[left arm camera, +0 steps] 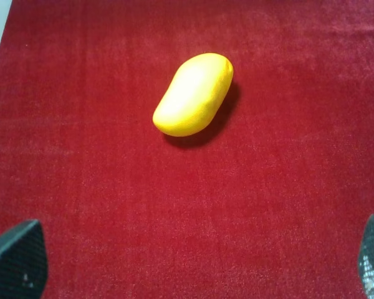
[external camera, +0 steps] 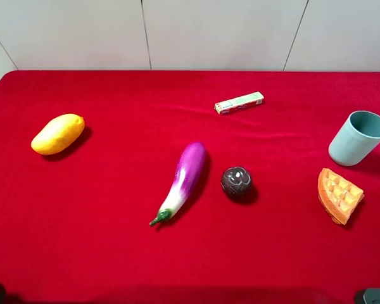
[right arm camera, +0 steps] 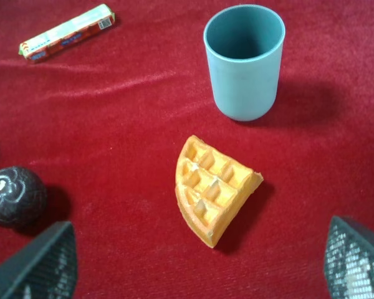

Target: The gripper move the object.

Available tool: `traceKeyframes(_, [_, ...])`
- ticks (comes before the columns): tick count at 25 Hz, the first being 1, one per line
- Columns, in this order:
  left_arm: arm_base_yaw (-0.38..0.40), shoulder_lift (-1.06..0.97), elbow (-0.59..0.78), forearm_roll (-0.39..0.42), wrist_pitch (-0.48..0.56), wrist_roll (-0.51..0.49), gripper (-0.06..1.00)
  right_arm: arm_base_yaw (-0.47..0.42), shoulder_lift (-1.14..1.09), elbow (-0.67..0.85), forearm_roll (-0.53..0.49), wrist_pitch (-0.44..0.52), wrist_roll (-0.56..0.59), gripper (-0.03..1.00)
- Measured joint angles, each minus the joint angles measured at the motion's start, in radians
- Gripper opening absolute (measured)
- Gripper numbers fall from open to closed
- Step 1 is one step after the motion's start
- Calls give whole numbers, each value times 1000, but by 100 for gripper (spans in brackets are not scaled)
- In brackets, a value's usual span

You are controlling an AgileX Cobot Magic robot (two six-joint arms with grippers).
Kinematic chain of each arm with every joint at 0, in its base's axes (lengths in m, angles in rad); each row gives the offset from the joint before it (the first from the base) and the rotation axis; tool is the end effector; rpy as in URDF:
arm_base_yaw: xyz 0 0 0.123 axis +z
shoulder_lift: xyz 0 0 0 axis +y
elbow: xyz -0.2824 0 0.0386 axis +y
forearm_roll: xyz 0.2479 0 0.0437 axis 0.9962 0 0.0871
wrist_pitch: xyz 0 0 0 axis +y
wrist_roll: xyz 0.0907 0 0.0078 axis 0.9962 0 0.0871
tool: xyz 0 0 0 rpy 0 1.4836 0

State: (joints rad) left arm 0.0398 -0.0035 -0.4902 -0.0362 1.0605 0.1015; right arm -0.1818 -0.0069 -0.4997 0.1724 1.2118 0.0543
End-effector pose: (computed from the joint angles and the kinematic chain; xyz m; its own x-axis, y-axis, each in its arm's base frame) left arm -0.0042 -0.0030 0.2745 -0.4602 0.0654 -0.8854 0.0268 0.9979 0.0598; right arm -0.0108 0.0169 0.2663 -0.5565 0.2178 -0.8018 0.1141 0.9759 0.1860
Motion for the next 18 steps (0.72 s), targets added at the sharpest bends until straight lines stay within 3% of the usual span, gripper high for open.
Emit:
traceKeyframes(6, [0,0,0,0,0,0,99,0,0,2,0,-3,9,60])
traceKeyframes(13, [0,0,0,0,0,0,99,0,0,2,-1,-3,9,45])
traceKeyframes(18, [0,0,0,0,0,0,99,0,0,2,-1,-5,9,43])
